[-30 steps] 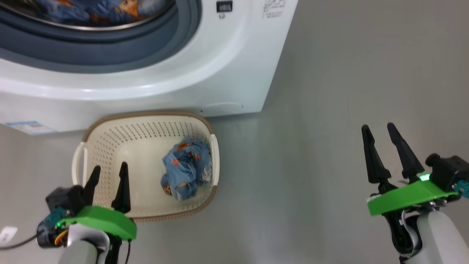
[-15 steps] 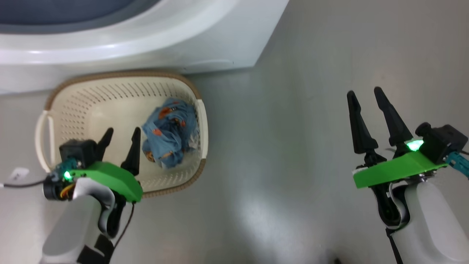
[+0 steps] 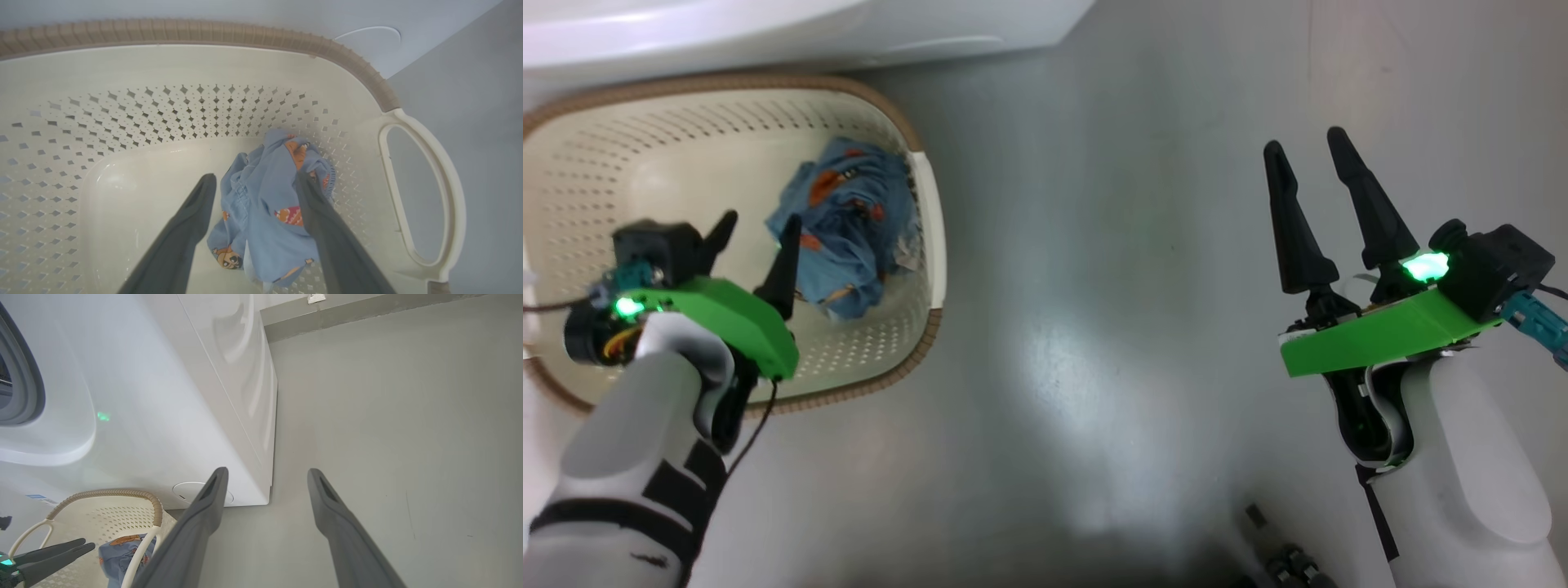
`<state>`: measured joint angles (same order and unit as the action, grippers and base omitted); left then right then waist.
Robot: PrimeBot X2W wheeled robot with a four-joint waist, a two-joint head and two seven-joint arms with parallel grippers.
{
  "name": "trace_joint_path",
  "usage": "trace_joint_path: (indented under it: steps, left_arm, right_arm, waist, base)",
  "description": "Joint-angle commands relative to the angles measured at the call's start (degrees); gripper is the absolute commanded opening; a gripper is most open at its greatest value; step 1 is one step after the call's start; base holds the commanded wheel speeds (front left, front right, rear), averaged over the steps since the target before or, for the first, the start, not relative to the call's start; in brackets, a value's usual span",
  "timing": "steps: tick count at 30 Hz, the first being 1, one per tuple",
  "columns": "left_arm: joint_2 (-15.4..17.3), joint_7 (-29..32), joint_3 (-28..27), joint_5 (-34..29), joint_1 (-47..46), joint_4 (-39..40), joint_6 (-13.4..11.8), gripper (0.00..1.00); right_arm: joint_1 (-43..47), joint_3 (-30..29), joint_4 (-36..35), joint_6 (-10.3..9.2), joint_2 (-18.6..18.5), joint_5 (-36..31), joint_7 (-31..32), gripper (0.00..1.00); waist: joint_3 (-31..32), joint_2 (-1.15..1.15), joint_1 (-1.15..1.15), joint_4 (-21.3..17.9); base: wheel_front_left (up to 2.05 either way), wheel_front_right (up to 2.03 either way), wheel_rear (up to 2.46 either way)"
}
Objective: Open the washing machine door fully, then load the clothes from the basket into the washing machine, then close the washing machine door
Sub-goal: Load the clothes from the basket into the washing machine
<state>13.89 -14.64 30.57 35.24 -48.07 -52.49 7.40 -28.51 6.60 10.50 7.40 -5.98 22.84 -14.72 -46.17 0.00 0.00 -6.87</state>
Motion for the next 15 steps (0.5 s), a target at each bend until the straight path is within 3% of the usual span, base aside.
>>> trace_joint_path:
  steps: [1, 15]
  left_arm:
    - [2.18, -0.36, -0.77, 0.93, -0.05, 0.11, 0.09, 1.0]
    - [3.98, -0.13, 13.46, 11.4, -5.5, -5.94, 0.09, 1.0]
  right_arm:
    - [1.11, 1.21, -1.41, 0.09, 0.42, -0.8, -0.28, 1.0]
    - [1.07, 1.74, -2.8, 0.09, 1.72, -1.11, -0.28, 1.0]
  waist:
    - [-2.42, 0.0, 0.0, -1.68]
    - [-5.09, 0.0, 0.0, -4.21]
  base:
    - [0.0, 0.0, 0.0]
    - [0.0, 0.0, 0.0]
